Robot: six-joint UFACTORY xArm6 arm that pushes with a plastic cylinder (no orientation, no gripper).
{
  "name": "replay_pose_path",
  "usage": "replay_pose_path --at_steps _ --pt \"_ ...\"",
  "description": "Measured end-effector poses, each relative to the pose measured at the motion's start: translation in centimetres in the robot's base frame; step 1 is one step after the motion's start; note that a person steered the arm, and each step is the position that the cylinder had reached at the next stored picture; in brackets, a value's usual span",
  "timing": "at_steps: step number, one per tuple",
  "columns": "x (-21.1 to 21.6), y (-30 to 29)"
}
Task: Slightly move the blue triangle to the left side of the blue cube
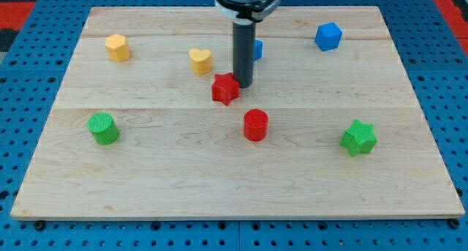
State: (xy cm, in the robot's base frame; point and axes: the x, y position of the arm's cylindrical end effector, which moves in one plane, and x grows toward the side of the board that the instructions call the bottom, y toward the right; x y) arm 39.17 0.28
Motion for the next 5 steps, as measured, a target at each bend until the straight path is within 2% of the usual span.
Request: replay_pose_path --at_steps 2,5 --pt "-4.4 0.0" --pt "-6.3 -0.2"
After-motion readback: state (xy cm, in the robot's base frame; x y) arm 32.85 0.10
